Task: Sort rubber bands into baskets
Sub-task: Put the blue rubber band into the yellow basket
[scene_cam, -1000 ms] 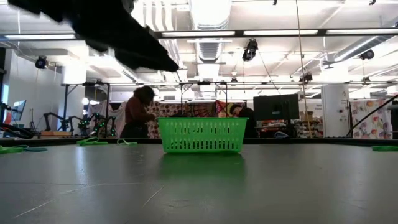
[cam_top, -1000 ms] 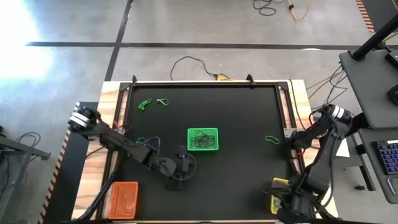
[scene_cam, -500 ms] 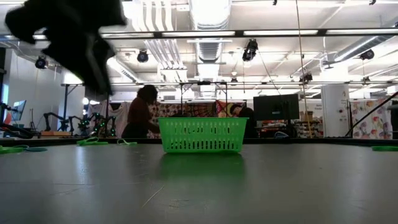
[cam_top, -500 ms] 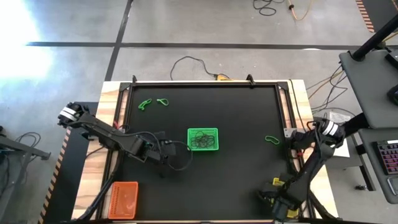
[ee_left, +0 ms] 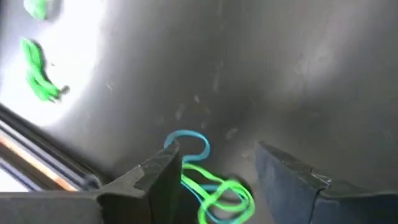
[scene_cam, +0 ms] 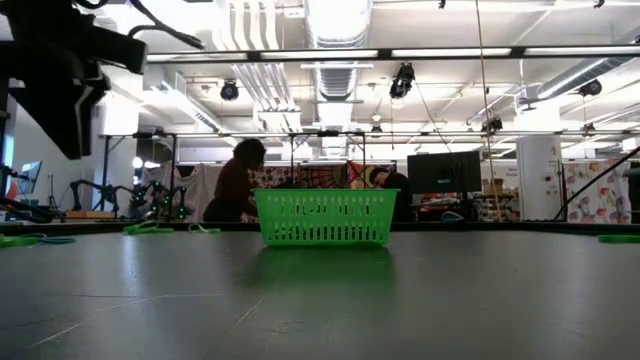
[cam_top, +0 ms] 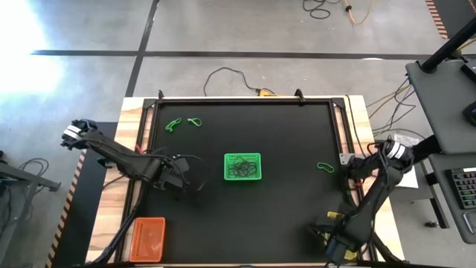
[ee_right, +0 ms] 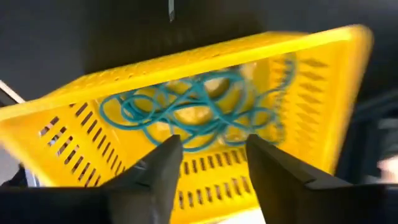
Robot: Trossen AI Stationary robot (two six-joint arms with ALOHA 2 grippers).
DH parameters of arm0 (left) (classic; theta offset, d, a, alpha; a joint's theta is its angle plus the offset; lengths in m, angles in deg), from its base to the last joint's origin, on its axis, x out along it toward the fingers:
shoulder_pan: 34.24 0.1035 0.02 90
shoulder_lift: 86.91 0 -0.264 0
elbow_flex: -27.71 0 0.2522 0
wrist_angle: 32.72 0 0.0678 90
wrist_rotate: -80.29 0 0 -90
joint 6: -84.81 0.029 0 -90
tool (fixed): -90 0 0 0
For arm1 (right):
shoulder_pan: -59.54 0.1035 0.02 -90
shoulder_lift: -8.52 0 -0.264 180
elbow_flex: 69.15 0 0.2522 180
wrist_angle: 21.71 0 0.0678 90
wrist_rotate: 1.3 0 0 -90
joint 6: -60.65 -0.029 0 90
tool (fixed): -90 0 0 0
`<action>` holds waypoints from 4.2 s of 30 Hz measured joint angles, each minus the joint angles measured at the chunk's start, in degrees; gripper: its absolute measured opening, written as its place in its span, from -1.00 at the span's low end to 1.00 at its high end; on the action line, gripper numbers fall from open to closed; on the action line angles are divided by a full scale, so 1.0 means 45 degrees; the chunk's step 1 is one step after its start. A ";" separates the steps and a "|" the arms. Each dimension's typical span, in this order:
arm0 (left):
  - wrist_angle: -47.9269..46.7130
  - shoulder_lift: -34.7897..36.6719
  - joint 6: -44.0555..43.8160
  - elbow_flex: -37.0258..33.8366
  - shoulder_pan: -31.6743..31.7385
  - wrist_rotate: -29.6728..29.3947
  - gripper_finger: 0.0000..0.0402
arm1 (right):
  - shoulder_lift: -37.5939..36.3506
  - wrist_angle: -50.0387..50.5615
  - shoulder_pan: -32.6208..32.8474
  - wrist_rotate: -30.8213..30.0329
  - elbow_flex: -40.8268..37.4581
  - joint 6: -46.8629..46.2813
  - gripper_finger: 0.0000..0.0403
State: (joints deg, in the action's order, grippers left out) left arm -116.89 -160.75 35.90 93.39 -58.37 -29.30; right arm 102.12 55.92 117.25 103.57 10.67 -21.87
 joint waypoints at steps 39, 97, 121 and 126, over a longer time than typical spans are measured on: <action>0.2621 -0.0036 0.1862 -0.4495 0.5765 0.2866 -0.06 | -0.0887 0.1950 -0.1166 -0.6674 0.4645 0.3946 0.17; 0.5090 -0.1498 0.1272 -0.2122 0.5550 0.0672 -0.56 | -0.0593 0.1737 -0.1166 -0.8000 0.4625 0.4217 0.12; 0.6484 -0.1379 -0.1993 -0.4554 0.5908 0.0396 -0.14 | -0.0593 0.1691 -0.1166 -0.8447 0.4618 0.5497 0.12; 0.6716 -0.1413 -0.1565 -0.4554 0.5890 0.0518 -0.62 | -0.0593 0.1683 -0.1166 -0.8442 0.4616 0.5493 0.12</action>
State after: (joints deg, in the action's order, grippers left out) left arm -86.66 -167.10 28.85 72.89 -31.87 -26.97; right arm 99.45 63.49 112.00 65.58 31.44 2.85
